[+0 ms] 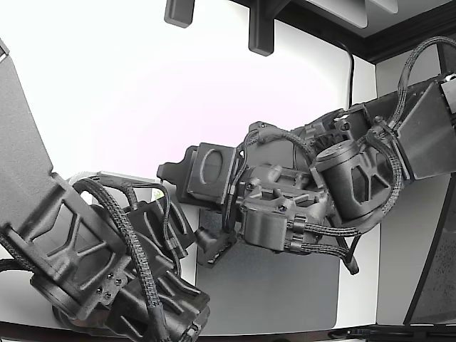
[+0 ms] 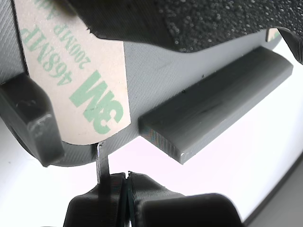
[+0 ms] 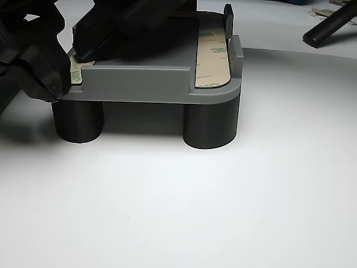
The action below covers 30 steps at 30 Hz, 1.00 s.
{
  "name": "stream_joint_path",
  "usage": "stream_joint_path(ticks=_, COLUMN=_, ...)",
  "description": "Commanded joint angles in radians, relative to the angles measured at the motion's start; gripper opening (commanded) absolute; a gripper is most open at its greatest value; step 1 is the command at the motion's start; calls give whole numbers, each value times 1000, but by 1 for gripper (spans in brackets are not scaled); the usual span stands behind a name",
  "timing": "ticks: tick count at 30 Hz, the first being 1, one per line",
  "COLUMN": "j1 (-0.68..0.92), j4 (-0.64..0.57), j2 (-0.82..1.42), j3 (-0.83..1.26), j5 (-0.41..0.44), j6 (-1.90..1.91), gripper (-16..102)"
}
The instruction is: Peel off protective film from adhesive tape.
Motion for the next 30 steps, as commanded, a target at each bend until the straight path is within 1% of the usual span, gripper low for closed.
stream_joint_path(ticks=1, j1=-8, j4=-3, j2=17, j3=-34, j5=2, j6=2, gripper=-10)
stream_joint_path(ticks=30, j1=-8, j4=6, j2=11, j3=-41, j5=3, j6=2, gripper=-10)
